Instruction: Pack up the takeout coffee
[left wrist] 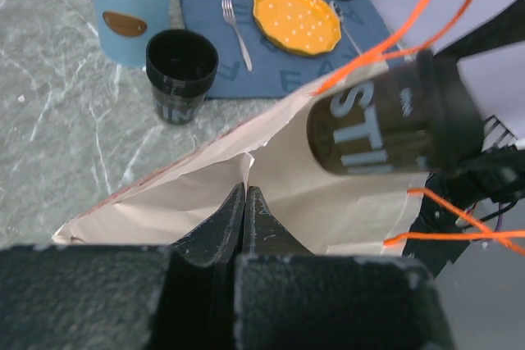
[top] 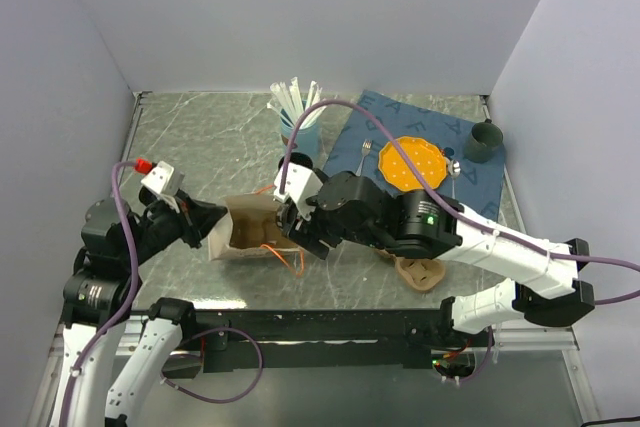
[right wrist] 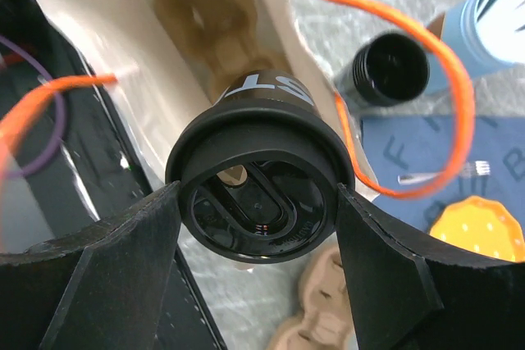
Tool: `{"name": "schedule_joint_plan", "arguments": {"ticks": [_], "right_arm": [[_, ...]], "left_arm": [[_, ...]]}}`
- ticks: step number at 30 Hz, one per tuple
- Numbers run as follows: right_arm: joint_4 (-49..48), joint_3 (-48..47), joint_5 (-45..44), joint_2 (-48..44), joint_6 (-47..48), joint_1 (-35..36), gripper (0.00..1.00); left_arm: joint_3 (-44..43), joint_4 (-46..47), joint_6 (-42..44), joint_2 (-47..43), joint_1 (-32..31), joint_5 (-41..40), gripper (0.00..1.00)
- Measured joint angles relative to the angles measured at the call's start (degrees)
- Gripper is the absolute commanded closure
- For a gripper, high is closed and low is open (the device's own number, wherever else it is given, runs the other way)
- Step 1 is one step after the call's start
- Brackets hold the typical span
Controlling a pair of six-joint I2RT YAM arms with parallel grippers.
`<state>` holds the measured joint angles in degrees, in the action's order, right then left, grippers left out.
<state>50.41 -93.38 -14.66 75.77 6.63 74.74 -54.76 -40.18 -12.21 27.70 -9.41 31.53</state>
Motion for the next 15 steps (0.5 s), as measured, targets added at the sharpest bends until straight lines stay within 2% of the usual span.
{"name": "schedule_joint_plan", "arguments": {"ticks": [11, 15], "right_arm": [[-0.26, 9.46, -0.96, -5.60, 1.53, 0.13, 0.49], [-1.40, 11.04, -0.68, -5.84, 2.01, 0.13, 0.49]], "left_arm": [[5.51, 11.69, -7.54, 1.11, 0.00, 3.61, 0.99], [5.07, 13.57, -8.00, 5.03, 0.00, 3.10, 0.99]]}}
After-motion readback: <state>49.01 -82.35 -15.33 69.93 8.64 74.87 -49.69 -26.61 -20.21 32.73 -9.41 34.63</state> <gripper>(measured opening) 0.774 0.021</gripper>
